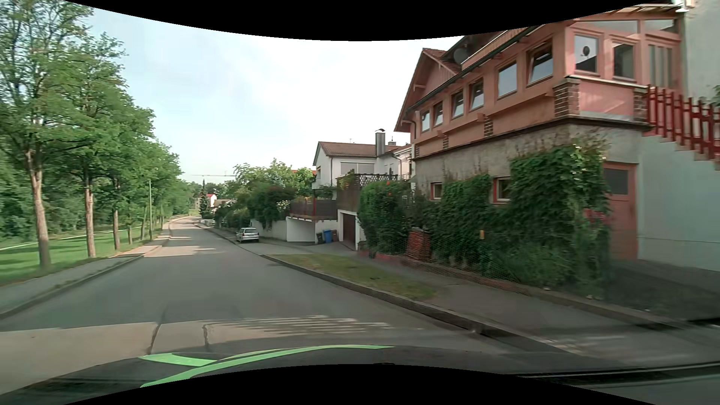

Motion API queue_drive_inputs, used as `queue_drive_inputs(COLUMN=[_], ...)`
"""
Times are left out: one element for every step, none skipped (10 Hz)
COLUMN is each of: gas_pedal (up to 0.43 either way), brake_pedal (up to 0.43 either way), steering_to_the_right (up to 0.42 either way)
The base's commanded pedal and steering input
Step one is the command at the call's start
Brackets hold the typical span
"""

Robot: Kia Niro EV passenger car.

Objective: Follow the waypoints while adhering to traffic rules and regulations

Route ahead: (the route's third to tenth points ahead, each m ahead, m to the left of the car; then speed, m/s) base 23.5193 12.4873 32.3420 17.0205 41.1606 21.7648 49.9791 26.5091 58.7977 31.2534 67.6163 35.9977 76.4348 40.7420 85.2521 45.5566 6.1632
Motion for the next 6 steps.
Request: queue_drive_inputs(gas_pedal=[0.240,0.240,0.240,0.240,0.240,0.228], brake_pedal=[0.000,0.000,0.000,0.000,0.000,0.000], steering_to_the_right=[-0.308,-0.287,-0.268,-0.243,-0.209,-0.179])
